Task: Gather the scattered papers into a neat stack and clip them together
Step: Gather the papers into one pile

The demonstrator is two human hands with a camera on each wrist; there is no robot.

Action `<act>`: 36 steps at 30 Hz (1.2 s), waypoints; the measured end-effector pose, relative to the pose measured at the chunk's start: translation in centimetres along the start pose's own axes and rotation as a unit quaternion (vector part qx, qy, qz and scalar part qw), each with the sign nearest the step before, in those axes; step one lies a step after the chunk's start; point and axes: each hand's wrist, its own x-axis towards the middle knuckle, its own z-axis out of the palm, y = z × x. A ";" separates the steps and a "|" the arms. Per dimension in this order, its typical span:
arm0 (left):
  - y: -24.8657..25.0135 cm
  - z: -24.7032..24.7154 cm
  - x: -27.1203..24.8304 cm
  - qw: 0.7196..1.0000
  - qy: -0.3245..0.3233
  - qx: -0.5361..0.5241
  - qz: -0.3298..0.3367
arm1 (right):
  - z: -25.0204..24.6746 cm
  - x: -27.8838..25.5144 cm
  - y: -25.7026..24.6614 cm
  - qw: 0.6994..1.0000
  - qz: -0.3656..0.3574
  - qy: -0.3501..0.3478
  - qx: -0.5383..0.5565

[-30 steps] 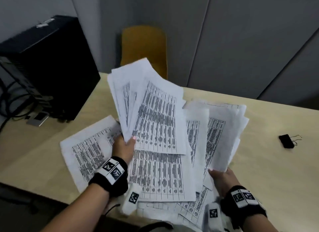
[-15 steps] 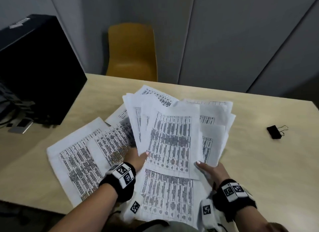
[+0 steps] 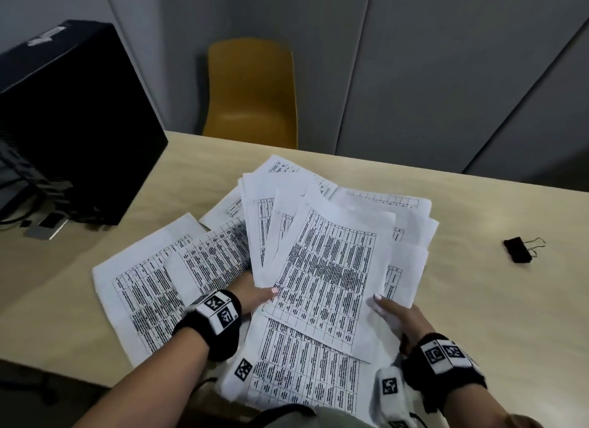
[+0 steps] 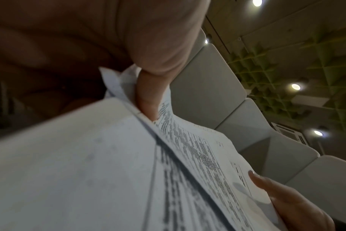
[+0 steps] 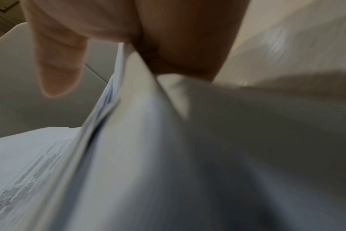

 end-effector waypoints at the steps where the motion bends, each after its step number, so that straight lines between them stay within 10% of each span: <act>1: -0.2 0.0 0.3 1.000 -0.003 -0.001 0.005 | -0.1 0.1 0.1 0.999 -0.002 0.006 -0.032; 6: -0.4 0.4 0.2 0.995 0.045 -0.077 0.037 | -0.2 0.2 0.7 0.983 -0.023 0.082 -0.160; 12: -5.9 -3.6 -0.1 0.932 0.340 -0.110 -0.060 | 0.1 -0.3 1.0 0.983 -0.040 0.106 -0.146; 16: -9.9 -4.9 -1.1 0.932 0.280 -0.019 -0.228 | 0.3 -0.4 1.2 0.984 -0.027 0.122 -0.130; 23: -8.5 0.7 -2.1 0.973 0.145 0.164 -0.076 | 0.3 -1.0 0.3 0.985 -0.001 0.126 -0.121; 32: -6.9 -3.9 1.4 0.945 0.295 0.142 0.003 | 0.5 -1.4 0.4 0.981 0.018 0.153 -0.118; 36: -4.3 -5.7 4.2 0.960 0.206 0.127 -0.142 | 0.4 -1.3 0.5 0.983 0.016 0.162 -0.088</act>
